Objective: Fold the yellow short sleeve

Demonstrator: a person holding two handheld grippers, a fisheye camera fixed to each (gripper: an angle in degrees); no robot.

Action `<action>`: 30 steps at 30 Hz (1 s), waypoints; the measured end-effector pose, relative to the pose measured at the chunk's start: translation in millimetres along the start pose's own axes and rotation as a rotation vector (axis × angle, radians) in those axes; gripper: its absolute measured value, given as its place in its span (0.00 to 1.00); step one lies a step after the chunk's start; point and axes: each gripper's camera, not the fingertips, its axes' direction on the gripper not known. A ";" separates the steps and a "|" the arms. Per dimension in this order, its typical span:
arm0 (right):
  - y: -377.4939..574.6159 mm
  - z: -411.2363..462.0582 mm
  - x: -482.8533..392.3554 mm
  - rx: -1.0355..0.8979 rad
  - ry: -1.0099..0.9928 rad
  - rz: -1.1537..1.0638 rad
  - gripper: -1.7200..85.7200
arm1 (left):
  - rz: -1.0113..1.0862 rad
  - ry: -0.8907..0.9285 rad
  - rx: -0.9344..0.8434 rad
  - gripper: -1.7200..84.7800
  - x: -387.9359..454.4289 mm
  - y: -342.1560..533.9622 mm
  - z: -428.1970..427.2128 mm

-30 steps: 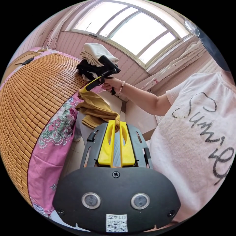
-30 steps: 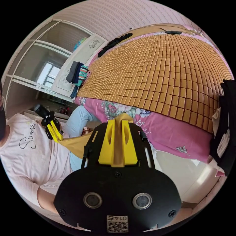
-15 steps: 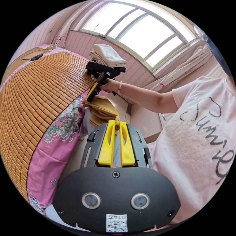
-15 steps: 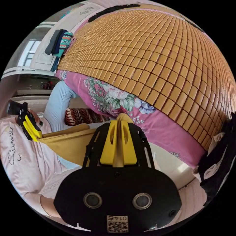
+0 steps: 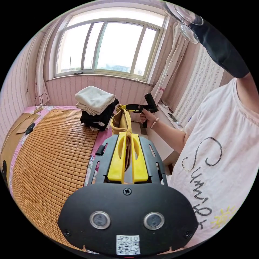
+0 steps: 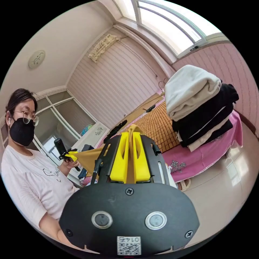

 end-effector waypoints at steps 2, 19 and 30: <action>-32.0 -29.0 -15.6 0.071 0.061 -0.105 0.04 | 0.050 -0.010 0.042 0.04 -15.0 -41.0 -4.8; -173.6 123.6 191.9 -0.240 0.735 -0.007 0.14 | -0.429 -0.305 0.034 0.10 -277.5 -191.2 114.2; 146.8 107.3 208.8 -0.152 0.704 -0.084 0.08 | -0.194 -0.316 0.022 0.09 -158.9 -60.5 -25.1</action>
